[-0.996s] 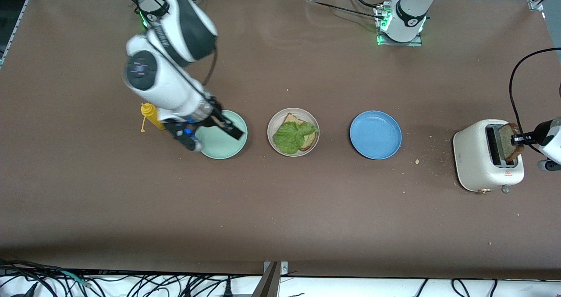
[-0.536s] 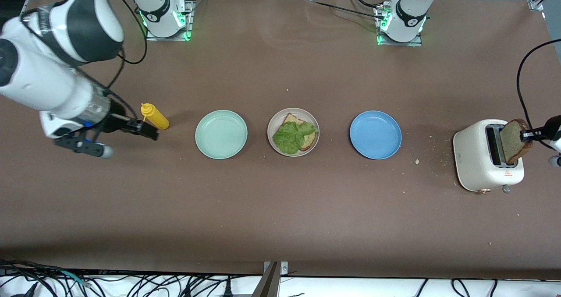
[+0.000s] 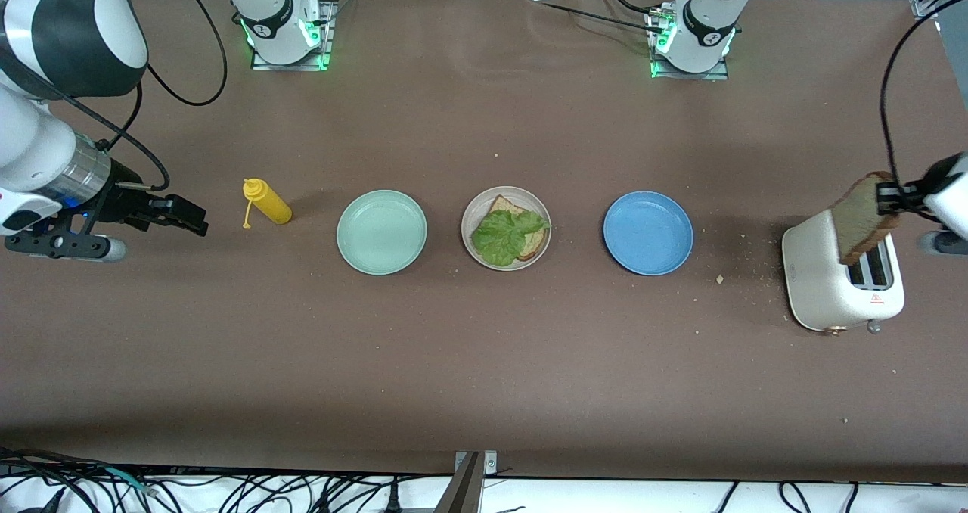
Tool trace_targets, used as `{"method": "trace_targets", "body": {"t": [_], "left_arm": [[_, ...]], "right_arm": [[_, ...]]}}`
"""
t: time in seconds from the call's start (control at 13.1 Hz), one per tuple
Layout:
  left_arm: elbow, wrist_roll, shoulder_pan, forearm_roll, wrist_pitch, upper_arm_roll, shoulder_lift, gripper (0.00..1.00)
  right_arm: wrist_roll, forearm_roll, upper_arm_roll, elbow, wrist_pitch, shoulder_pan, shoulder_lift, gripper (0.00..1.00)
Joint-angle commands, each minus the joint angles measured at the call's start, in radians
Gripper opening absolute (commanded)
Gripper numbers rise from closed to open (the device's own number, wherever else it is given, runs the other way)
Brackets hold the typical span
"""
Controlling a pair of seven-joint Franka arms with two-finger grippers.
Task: Make sandwich in beige plate with both arms
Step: 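Carry the second bread slice with the left gripper to the beige plate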
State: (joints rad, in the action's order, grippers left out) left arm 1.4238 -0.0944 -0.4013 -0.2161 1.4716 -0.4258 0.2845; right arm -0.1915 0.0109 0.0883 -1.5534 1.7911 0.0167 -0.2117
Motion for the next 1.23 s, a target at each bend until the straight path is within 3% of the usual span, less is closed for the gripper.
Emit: {"method": "trace_targets", "body": {"t": [0.0, 0.31, 0.54, 0.84, 1.15], "left_arm": [[-0.014, -0.001, -0.001, 0.113, -0.031, -0.048, 0.018, 0.0], [0.001, 0.134, 0.113, 0.341, -0.03, -0.05, 0.066, 0.0], [0.0, 0.136, 0.153, 0.634, 0.015, -0.05, 0.206, 0.0], [0.0, 0.128, 0.265, 0.785, 0.185, -0.05, 0.338, 0.0], [0.001, -0.117, 0.341, 0.999, 0.352, -0.05, 0.522, 0.0]], "right_arm": [[0.023, -0.011, -0.096, -0.037, -0.002, 0.083, 0.037, 1.0], [0.041, 0.0, -0.105, -0.039, -0.002, 0.086, 0.034, 1.0], [0.032, -0.003, -0.101, -0.033, -0.002, 0.089, 0.015, 1.0], [0.043, -0.002, -0.102, -0.034, -0.004, 0.085, 0.014, 1.0], [0.041, -0.002, -0.102, -0.033, 0.004, 0.083, 0.014, 1.0]]}}
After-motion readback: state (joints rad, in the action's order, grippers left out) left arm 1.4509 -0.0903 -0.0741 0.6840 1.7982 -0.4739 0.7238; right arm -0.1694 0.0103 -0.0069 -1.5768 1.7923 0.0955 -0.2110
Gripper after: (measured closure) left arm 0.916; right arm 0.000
